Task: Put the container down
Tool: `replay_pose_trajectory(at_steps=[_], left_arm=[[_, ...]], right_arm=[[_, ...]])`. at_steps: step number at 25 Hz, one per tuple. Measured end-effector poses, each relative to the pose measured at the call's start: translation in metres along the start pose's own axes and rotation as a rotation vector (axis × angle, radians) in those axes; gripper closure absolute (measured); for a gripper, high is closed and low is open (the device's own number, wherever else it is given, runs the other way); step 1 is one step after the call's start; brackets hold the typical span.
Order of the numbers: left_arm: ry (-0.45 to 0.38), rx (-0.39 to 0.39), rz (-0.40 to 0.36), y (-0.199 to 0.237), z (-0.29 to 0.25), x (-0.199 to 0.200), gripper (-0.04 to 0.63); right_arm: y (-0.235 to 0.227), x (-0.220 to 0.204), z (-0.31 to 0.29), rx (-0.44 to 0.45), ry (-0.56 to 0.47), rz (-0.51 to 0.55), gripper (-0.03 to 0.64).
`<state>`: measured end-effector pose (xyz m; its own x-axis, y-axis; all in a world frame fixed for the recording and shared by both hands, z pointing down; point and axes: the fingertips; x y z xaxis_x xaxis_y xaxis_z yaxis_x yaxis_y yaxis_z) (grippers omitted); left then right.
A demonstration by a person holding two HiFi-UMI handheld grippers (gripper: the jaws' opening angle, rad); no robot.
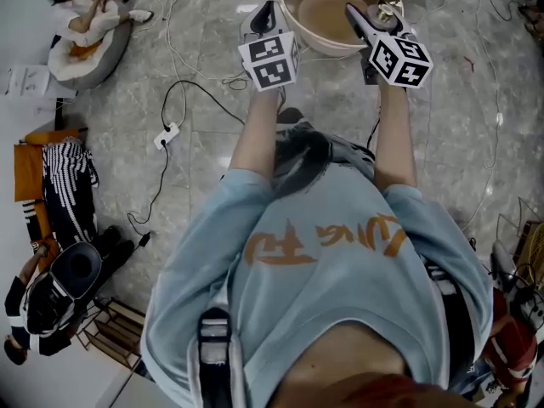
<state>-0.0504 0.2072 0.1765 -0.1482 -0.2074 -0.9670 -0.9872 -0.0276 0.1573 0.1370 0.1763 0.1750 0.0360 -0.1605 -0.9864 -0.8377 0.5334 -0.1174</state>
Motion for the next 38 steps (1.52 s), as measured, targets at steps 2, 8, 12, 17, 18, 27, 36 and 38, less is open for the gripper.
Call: replay_pose_trajectory(at_steps=[2, 8, 12, 17, 18, 27, 36, 38], left_arm=[[0.006, 0.009, 0.001, 0.007, -0.003, -0.001, 0.563], [0.027, 0.005, 0.003, 0.025, -0.031, -0.006, 0.563], [0.046, 0.007, 0.050, 0.038, -0.077, -0.016, 0.563], [0.107, -0.039, 0.064, 0.031, -0.150, -0.037, 0.563], [0.127, -0.043, 0.073, 0.030, -0.162, -0.043, 0.563], [0.248, 0.033, 0.138, 0.094, -0.264, -0.068, 0.563], [0.317, 0.040, 0.128, 0.138, -0.347, -0.080, 0.563], [0.339, 0.022, 0.132, 0.130, -0.359, -0.083, 0.563]], right_arm=[[0.001, -0.001, -0.007, 0.006, -0.006, -0.012, 0.256], [0.004, -0.013, -0.042, 0.013, 0.030, -0.004, 0.256], [-0.014, -0.020, -0.070, -0.004, 0.055, 0.030, 0.256], [-0.074, -0.026, -0.112, -0.091, 0.081, -0.007, 0.256], [-0.082, -0.030, -0.120, -0.099, 0.099, -0.013, 0.256], [-0.084, -0.063, -0.252, -0.004, 0.232, -0.042, 0.256], [-0.083, -0.086, -0.347, 0.045, 0.303, -0.054, 0.256], [-0.092, -0.094, -0.350, 0.035, 0.323, -0.051, 0.256]])
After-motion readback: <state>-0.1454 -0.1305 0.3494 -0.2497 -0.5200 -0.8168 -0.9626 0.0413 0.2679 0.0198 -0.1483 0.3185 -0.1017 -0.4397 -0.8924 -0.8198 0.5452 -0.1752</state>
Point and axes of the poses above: the fingertips, and each gripper's own axes: z backward along the fingers, y to its left, x out of its top, and after that the axes turned 6 degrees about z, right-handed
